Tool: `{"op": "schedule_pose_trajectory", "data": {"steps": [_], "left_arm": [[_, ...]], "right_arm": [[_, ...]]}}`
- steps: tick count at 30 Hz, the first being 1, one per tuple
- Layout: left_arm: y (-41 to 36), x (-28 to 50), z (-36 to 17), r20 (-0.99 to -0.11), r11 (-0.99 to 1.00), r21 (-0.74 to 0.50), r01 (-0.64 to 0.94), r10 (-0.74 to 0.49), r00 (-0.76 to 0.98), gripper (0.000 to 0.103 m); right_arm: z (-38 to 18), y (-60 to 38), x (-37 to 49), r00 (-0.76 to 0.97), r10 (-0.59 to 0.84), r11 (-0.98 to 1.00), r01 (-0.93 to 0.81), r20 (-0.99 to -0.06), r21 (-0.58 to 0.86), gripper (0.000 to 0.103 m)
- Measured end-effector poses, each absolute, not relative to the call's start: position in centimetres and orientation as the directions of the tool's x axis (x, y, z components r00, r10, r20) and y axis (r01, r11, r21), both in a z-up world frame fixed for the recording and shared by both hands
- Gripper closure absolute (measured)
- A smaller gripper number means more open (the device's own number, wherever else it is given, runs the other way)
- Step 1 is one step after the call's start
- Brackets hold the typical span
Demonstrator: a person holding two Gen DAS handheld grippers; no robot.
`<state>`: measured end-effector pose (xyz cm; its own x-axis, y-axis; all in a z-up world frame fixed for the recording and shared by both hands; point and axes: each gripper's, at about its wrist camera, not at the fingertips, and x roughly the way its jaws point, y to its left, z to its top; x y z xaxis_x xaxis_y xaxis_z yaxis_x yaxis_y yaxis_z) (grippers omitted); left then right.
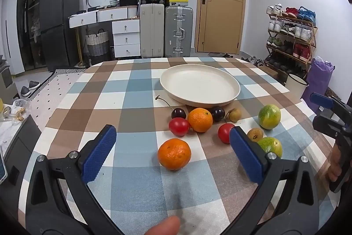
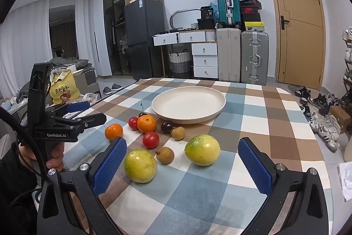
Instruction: Organize fruits
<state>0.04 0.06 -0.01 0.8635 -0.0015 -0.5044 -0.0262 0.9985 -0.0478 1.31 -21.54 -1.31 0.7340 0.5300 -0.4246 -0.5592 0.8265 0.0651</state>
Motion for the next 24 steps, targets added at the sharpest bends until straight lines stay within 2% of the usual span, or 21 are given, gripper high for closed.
{"op": "schedule_pose_trajectory", "data": {"steps": [24], "left_arm": [[0.00, 0.02, 0.00, -0.504, 0.999, -0.042, -0.027, 0.002, 0.864, 0.001]], "right_arm": [[-1.30, -21.59, 1.30, 0.735, 0.528, 0.828, -0.557, -0.425, 0.065, 0.000]]}}
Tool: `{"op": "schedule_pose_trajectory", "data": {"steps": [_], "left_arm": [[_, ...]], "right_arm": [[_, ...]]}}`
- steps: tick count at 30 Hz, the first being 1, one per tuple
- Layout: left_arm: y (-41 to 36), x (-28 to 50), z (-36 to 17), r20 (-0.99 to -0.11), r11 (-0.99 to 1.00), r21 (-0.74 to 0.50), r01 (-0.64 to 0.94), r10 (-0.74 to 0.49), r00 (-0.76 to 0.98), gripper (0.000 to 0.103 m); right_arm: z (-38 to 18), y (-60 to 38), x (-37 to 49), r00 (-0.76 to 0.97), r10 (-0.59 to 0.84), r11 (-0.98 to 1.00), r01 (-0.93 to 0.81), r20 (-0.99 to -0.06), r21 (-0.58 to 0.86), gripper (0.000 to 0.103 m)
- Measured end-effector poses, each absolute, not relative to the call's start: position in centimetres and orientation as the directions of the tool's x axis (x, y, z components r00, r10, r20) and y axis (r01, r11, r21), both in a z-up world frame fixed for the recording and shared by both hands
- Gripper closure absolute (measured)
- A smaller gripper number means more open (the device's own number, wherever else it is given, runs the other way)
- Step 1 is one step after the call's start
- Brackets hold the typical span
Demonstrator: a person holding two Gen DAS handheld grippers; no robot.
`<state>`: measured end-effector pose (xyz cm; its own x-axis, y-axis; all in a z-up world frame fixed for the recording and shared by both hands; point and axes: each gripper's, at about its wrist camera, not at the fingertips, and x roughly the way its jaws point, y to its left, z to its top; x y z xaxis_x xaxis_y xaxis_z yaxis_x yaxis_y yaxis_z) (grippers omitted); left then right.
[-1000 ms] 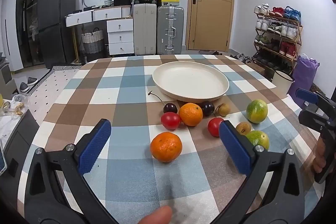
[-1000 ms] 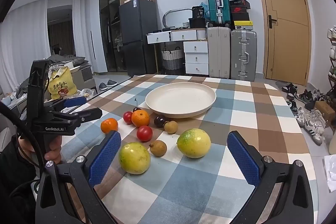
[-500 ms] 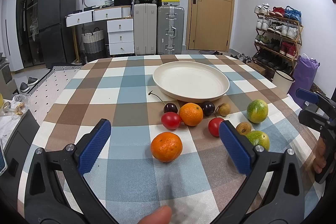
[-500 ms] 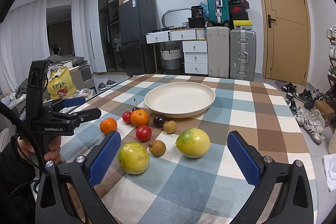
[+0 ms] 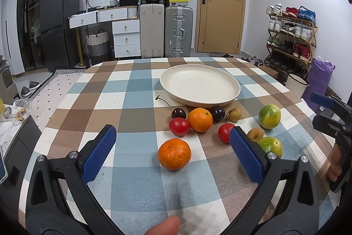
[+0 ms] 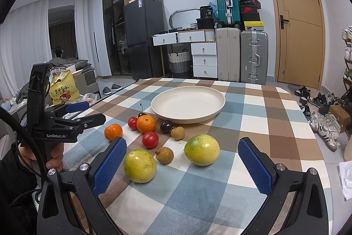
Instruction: Organize fruits
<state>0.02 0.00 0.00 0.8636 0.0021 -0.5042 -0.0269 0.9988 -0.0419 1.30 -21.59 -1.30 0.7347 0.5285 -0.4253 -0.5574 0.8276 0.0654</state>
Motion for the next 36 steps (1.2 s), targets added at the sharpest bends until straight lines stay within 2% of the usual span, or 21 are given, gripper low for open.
{"op": "schedule_pose_trajectory", "data": {"steps": [36], "left_arm": [[-0.01, 0.03, 0.00, -0.504, 0.999, -0.041, -0.026, 0.001, 0.864, 0.001]], "right_arm": [[-1.22, -21.58, 1.49, 0.733, 0.532, 0.824, -0.563, -0.424, 0.060, 0.000]]}}
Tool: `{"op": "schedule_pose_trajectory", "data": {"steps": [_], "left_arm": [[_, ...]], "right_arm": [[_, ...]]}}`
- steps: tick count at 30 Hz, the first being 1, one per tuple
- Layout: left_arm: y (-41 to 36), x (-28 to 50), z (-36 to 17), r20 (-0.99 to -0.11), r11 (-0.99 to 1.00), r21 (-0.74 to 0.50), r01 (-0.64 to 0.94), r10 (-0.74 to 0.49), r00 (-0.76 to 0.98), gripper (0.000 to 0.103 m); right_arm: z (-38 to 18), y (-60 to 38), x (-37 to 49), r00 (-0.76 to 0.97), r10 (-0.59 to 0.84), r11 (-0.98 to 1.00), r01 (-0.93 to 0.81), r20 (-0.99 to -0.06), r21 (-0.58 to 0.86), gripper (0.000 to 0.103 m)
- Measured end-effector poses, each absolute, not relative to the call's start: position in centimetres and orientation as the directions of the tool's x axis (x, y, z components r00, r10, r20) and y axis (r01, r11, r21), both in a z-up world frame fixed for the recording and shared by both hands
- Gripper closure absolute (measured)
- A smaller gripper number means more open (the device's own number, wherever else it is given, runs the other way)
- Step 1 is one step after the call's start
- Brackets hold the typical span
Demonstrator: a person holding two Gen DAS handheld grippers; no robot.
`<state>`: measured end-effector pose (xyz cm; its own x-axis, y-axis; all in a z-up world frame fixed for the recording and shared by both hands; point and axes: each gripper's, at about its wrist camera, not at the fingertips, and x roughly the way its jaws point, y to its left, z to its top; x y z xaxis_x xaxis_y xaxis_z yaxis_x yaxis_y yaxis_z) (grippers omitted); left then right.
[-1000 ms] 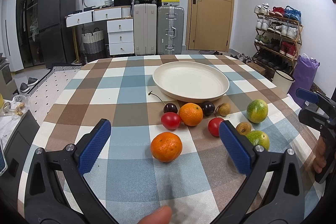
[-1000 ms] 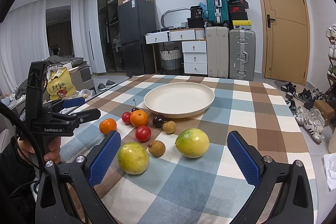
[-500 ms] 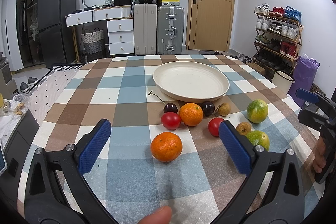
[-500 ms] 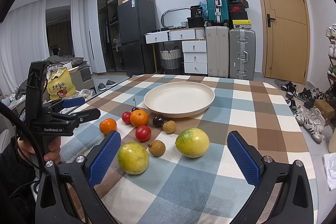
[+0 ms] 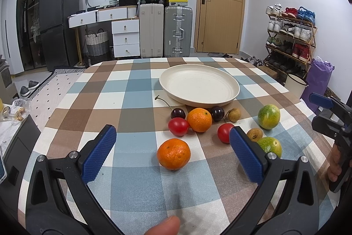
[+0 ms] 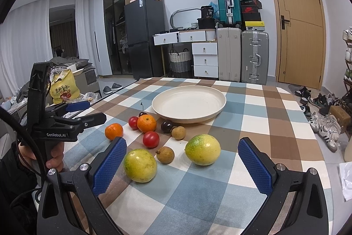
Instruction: Organize fruits
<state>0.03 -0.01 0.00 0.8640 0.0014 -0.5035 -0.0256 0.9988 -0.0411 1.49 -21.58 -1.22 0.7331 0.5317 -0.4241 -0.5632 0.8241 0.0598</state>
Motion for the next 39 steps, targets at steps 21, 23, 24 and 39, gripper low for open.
{"op": "schedule_pose_trajectory", "data": {"steps": [21, 23, 24, 39], "left_arm": [[1.3, 1.6, -0.4, -0.571, 0.993, -0.103, -0.058, -0.011, 0.821, 0.001], [1.9, 1.8, -0.5, -0.576, 0.990, -0.122, -0.076, -0.008, 0.817, 0.001], [2.1, 1.9, -0.5, -0.583, 0.989, -0.130, -0.073, -0.016, 0.812, 0.001], [2.5, 4.2, -2.4, -0.679, 0.990, -0.124, -0.060, -0.040, 0.733, 0.001]], "right_arm": [[-2.2, -21.1, 3.3, 0.701, 0.483, 0.848, -0.525, -0.524, 0.080, 0.000], [-2.3, -20.9, 3.7, 0.692, 0.475, 0.848, -0.525, -0.543, 0.073, 0.000], [-2.4, -20.8, 3.9, 0.691, 0.472, 0.849, -0.524, -0.548, 0.070, 0.000], [-4.0, -20.6, 9.2, 0.617, 0.383, 0.882, -0.467, -0.688, 0.072, 0.000]]}}
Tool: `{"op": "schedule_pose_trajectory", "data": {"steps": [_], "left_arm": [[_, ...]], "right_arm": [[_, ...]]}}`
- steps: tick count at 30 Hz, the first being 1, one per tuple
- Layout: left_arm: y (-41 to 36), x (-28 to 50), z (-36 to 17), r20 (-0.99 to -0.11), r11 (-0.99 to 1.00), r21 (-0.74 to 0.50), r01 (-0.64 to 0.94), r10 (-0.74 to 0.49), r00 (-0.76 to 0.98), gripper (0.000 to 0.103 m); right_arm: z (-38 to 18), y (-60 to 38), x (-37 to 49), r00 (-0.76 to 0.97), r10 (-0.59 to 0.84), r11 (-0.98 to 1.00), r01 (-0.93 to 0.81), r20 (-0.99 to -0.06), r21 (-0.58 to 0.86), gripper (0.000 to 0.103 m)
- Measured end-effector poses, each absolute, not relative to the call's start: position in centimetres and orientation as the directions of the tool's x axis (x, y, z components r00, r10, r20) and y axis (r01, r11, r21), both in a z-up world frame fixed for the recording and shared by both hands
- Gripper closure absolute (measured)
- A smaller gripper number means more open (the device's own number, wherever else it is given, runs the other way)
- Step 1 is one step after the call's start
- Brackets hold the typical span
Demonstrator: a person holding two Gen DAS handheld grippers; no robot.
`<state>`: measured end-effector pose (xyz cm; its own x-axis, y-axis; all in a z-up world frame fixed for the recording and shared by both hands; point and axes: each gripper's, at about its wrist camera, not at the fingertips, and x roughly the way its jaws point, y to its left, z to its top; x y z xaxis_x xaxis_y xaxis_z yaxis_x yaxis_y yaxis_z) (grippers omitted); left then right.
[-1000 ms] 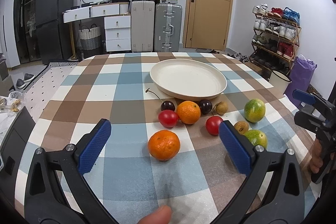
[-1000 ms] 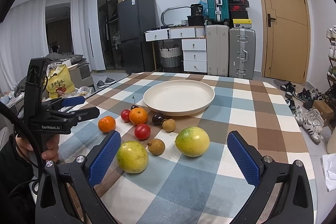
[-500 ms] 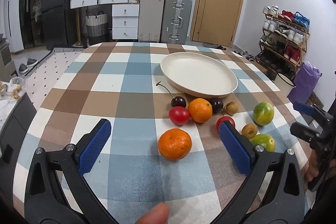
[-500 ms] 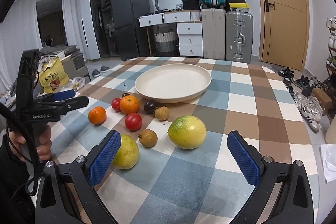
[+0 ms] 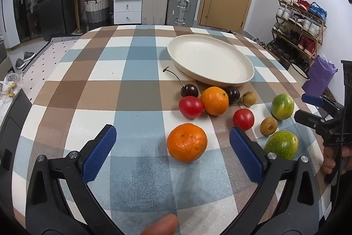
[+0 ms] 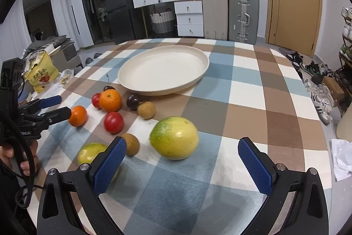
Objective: Organize fruits
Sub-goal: 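Grasp the orange with the left tool while the right tool grasps the large yellow citrus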
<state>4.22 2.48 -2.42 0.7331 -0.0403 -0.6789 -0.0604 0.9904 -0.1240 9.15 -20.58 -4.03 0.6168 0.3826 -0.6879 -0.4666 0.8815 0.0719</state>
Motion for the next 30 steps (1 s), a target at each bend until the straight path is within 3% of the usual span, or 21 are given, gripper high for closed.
{"op": "schedule_pose_trajectory", "data": {"steps": [7, 10, 15, 18, 20, 22, 23, 30], "left_arm": [[1.8, 5.6, -3.3, -0.717, 0.996, -0.070, -0.054, -0.013, 0.697, 0.001], [2.1, 6.3, -3.7, -0.736, 0.995, -0.093, -0.044, -0.039, 0.676, 0.007], [2.0, 6.5, -4.1, -0.746, 0.994, -0.106, -0.026, -0.063, 0.663, 0.009], [1.8, 6.5, -4.4, -0.754, 0.993, -0.114, -0.002, -0.085, 0.651, 0.023], [1.7, 6.8, -4.8, -0.770, 0.990, -0.137, 0.014, -0.116, 0.627, 0.040], [1.5, 6.5, -4.8, -0.769, 0.991, -0.133, 0.015, -0.113, 0.629, 0.050], [1.4, 6.5, -4.8, -0.769, 0.991, -0.135, 0.019, -0.117, 0.629, 0.062], [1.5, 6.5, -4.5, -0.757, 0.986, -0.166, 0.028, -0.146, 0.637, 0.064]], "right_arm": [[-5.6, -20.5, 11.5, 0.554, 0.374, 0.885, -0.453, -0.744, 0.108, 0.001], [-6.0, -20.3, 12.3, 0.536, 0.379, 0.882, -0.456, -0.755, 0.120, 0.002], [-6.4, -19.6, 12.9, 0.508, 0.385, 0.874, -0.469, -0.770, 0.128, 0.009], [-6.6, -19.2, 13.0, 0.500, 0.386, 0.870, -0.476, -0.775, 0.126, 0.013], [-6.7, -19.2, 13.1, 0.498, 0.388, 0.870, -0.475, -0.776, 0.131, 0.014], [-6.8, -19.1, 13.0, 0.498, 0.386, 0.871, -0.474, -0.777, 0.129, 0.021], [-6.8, -19.1, 12.9, 0.498, 0.382, 0.871, -0.474, -0.778, 0.124, 0.023], [-6.6, -19.1, 12.6, 0.488, 0.403, 0.860, -0.491, -0.774, 0.138, 0.041]]}}
